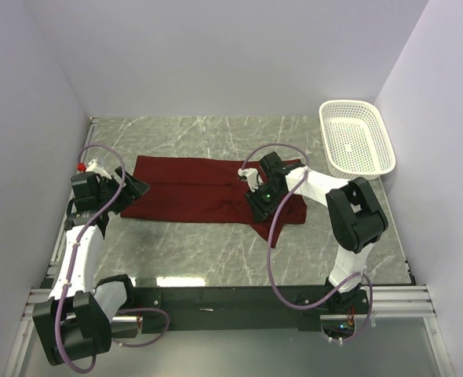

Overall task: Fold and stack the t-shirts
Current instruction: Fold the tshirt

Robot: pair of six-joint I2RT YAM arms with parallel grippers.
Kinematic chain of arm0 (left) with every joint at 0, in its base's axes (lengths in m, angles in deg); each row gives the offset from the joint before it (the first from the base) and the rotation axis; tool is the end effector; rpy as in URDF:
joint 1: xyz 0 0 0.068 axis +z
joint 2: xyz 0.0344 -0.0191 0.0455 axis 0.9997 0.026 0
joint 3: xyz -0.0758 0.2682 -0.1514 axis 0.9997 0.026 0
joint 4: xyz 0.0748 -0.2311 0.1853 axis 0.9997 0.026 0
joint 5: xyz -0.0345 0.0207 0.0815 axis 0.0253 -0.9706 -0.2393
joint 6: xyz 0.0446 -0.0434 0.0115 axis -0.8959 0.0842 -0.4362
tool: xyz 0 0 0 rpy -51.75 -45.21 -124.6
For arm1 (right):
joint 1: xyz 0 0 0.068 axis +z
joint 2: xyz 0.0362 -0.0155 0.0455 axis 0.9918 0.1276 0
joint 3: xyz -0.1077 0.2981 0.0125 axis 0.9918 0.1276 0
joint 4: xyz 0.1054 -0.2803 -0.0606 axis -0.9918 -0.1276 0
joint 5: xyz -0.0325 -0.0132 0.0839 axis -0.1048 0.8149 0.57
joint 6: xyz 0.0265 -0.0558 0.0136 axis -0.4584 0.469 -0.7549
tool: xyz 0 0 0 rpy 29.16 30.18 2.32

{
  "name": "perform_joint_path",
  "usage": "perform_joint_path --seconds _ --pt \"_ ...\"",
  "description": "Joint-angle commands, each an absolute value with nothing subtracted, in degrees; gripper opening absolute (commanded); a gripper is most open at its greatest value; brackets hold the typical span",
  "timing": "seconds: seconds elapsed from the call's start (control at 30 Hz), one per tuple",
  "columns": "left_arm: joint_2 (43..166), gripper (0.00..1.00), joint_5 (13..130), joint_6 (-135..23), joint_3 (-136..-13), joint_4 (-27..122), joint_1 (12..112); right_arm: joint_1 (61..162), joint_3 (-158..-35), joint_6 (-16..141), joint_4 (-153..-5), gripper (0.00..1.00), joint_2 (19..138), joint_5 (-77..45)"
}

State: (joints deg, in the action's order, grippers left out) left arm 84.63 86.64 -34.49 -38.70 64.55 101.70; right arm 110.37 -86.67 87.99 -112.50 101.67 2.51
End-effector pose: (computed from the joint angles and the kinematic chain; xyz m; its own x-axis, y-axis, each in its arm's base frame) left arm 0.2353 0.0353 0.2628 -0.5199 -0.6354 -0.5710 -0.2076 0.7424 -0.6370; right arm 0.3413 0.2030 0.1678 -0.6311 -0.6522 -0.4199 -0.7746 0.5586 0.2966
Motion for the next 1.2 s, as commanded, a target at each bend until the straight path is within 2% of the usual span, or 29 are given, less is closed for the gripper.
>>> perform_joint_path --seconds 0.0,0.07,0.17,0.3,0.37,0.57,0.67,0.8,1.17 --pt "83.9 0.82 88.1 -35.9 -38.6 62.4 102.0 110.4 -87.7 87.5 -112.3 0.44 100.9 2.3" --pt "83.9 0.82 88.1 -35.9 -38.6 62.4 102.0 110.4 -87.8 87.5 -112.6 0.43 101.0 3.1" --pt "83.9 0.82 88.0 -35.9 -38.6 62.5 102.0 110.3 -88.2 87.8 -113.1 0.36 101.0 4.9" --pt "84.1 0.82 88.1 -35.9 -38.7 62.5 102.0 110.4 -88.6 87.9 -113.4 0.17 99.4 6.5" --pt "84.1 0.82 88.2 -35.9 -38.6 62.4 102.0 110.3 -88.8 88.3 -113.5 0.12 98.7 7.2" --pt "84.3 0.82 88.1 -35.9 -38.7 62.4 102.0 110.4 -90.0 89.8 -114.5 0.01 94.8 8.2" --pt "84.3 0.82 88.1 -35.9 -38.7 62.5 102.0 110.5 -90.5 91.3 -114.6 0.0 91.8 6.3" --pt "84.4 0.82 88.1 -35.9 -38.8 62.4 102.0 111.8 -91.6 94.4 -114.4 0.0 90.1 -2.6" --pt "84.6 0.82 88.0 -36.1 -38.9 62.6 101.9 117.6 -98.3 104.6 -112.2 0.0 95.4 -23.1"
